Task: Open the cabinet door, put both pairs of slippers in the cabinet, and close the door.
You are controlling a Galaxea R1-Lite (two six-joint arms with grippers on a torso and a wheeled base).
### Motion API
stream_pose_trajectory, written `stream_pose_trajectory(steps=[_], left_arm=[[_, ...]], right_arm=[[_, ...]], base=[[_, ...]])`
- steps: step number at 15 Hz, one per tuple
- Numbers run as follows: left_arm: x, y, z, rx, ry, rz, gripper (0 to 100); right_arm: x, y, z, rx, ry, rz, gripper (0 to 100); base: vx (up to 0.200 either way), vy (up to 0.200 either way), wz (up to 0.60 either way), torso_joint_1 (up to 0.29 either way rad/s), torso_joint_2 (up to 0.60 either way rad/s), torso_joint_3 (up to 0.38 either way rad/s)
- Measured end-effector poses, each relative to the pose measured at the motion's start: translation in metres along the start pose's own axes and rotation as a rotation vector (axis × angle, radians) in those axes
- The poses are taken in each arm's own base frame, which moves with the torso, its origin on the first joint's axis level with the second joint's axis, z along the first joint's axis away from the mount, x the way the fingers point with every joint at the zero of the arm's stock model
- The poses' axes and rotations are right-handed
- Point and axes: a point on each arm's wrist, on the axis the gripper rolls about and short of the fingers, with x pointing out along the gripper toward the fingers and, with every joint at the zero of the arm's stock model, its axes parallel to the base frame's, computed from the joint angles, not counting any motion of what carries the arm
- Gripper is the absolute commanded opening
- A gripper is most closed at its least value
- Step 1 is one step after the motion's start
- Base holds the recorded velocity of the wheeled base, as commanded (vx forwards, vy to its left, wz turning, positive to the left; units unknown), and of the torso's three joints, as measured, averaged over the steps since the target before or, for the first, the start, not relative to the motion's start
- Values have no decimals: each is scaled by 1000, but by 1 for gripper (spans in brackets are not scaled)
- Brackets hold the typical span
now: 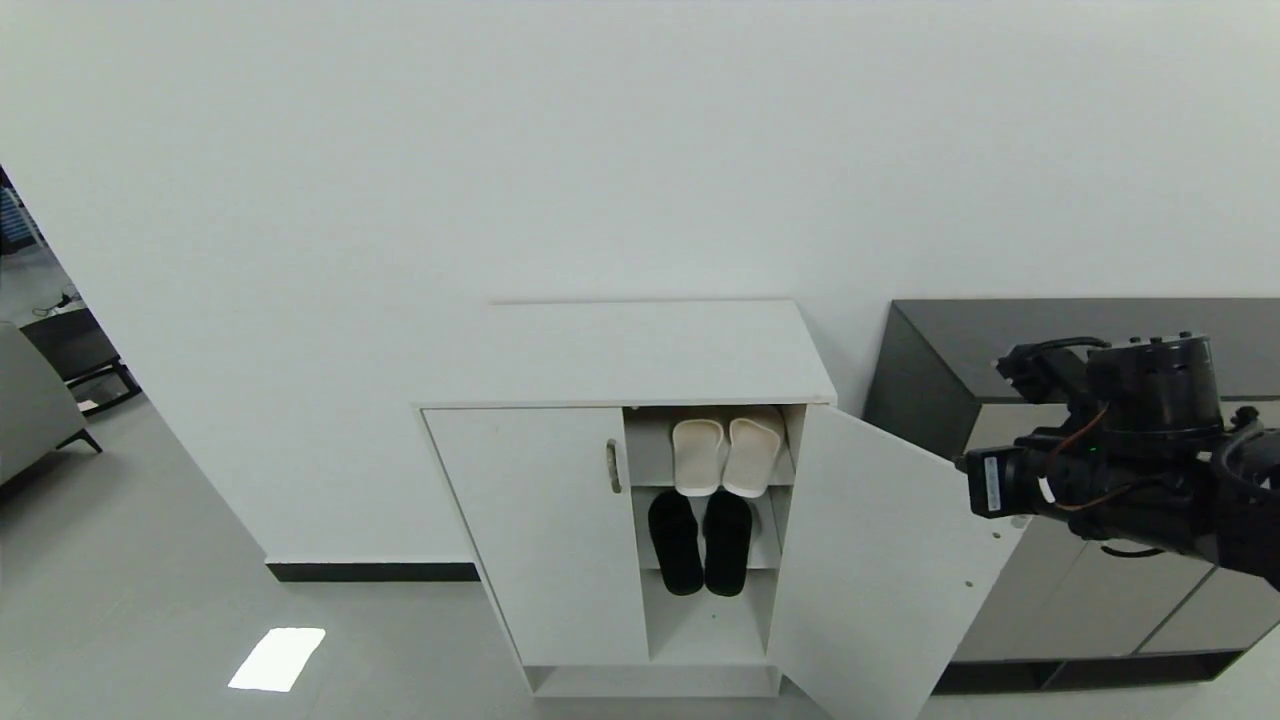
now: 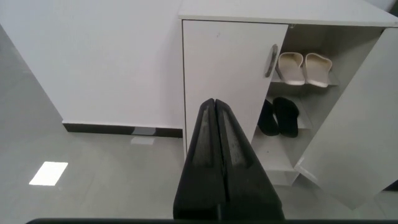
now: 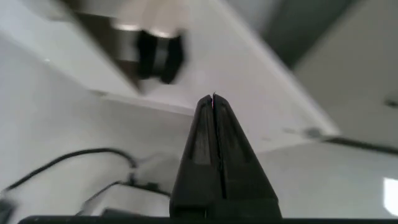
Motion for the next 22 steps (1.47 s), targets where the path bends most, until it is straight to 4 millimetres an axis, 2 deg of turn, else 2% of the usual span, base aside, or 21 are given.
stream_pose_trajectory(steps=[2, 6, 10, 16, 22], left_arm=[[0, 0, 0, -1, 0, 0, 0], [0, 0, 0, 0, 0, -1, 0], [0, 0, 0, 0, 0, 0, 0], [0, 0, 0, -1, 0, 0, 0], [0, 0, 0, -1, 0, -1, 0]], right_arm=[[16, -25, 2, 24, 17, -92, 0], [36, -65, 1, 59, 44, -205, 0], [58, -89, -9, 65, 96, -264, 0], [74, -97, -20, 75, 141, -277, 0], [80, -82, -32, 51, 185, -241, 0]], base=[[0, 0, 0, 0, 0, 0], [0, 0, 0, 0, 0, 0], [0, 0, 0, 0, 0, 0], [0, 0, 0, 0, 0, 0], [0, 0, 0, 0, 0, 0]])
